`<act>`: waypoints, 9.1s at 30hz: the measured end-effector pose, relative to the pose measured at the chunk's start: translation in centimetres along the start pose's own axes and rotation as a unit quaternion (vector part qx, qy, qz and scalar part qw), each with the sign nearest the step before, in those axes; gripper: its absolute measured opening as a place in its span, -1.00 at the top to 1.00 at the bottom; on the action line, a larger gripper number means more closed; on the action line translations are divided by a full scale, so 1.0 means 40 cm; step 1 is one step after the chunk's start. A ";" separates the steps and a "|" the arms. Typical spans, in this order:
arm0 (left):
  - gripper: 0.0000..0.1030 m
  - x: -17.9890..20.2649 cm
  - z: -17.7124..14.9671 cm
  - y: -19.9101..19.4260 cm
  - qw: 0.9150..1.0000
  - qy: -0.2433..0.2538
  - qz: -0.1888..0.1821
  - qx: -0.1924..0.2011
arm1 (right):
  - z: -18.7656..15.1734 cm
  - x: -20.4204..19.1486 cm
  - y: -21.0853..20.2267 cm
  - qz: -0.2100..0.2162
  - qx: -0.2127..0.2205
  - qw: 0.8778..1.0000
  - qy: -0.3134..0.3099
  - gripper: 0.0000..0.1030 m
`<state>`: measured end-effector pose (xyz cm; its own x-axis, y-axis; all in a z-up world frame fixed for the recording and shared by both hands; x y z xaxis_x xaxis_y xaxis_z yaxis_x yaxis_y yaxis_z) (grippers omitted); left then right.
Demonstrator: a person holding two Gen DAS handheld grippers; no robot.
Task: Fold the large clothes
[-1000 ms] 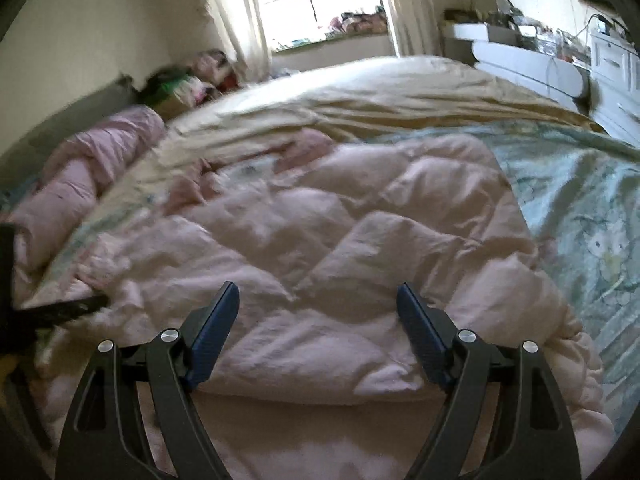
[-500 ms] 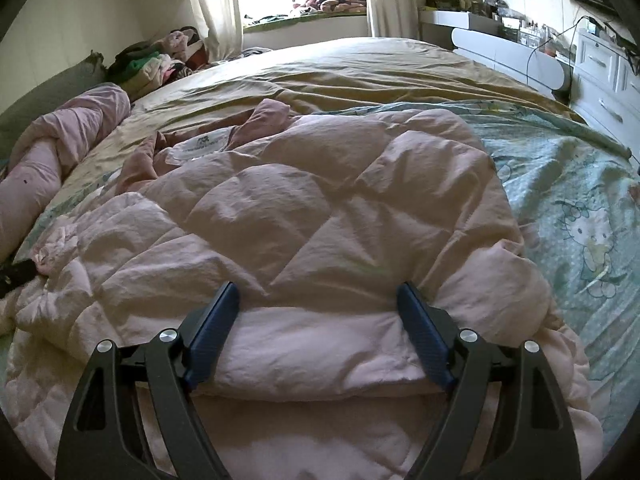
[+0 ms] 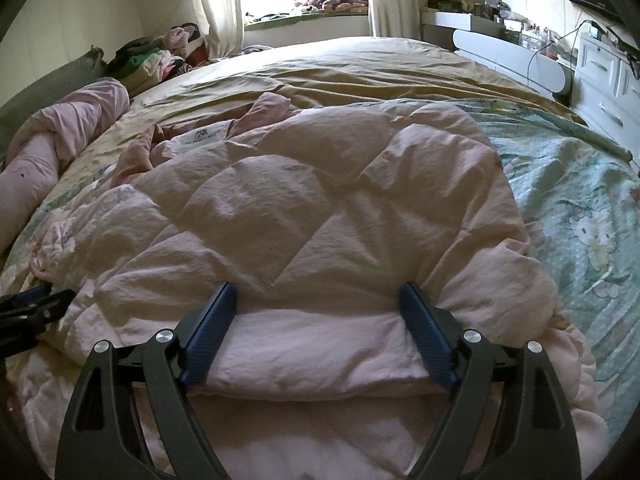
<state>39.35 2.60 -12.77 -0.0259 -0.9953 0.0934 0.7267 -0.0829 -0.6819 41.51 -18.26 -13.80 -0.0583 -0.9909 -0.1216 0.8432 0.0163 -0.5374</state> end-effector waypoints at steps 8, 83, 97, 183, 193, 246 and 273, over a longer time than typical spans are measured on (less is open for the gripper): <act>-0.75 -0.018 -0.003 -0.099 1.000 0.001 -0.028 -0.005 | -0.006 -0.015 0.012 -0.004 -0.005 1.000 -0.012 -0.73; -0.82 -0.914 -0.116 -0.425 0.951 -0.249 0.176 0.042 | 0.023 -1.004 -0.307 0.262 0.008 0.955 -0.141 -0.92; -0.82 -1.061 -0.167 -0.354 0.928 -0.318 0.190 0.032 | -0.057 -1.088 -0.281 0.288 -0.029 0.943 -0.167 -0.92; 0.77 0.056 0.267 -0.559 0.963 0.019 0.020 0.267 | 0.065 0.090 -0.447 0.163 0.031 0.971 0.171 -0.92; 0.77 0.220 0.154 -0.447 0.971 0.104 -0.008 0.213 | 0.073 0.199 -0.440 0.130 0.038 0.969 0.204 -0.92; -0.79 0.020 -0.114 -0.481 0.991 0.042 -0.005 0.128 | 0.038 0.037 -0.232 0.160 -0.084 0.956 0.229 -0.10; -0.79 -0.221 -0.079 -0.467 0.986 -0.074 0.041 0.141 | 0.401 -0.091 -0.138 0.107 0.045 0.992 -0.051 0.89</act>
<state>23.84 12.78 -3.16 0.1262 -0.9779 0.1666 0.8849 0.0351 -0.4644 45.63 -16.90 3.02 0.1777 -0.9745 -0.1373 0.8750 0.2203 -0.4312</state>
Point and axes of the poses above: each gripper's, at about its wrist camera, not at the fingertips, and y roughly the way its jaws point, x to its right, z to its top, the point moved 4 cm from there along y, roughly the way its jaws point, and after that the axes turned 14 degrees about x, right-handed, at the moved point
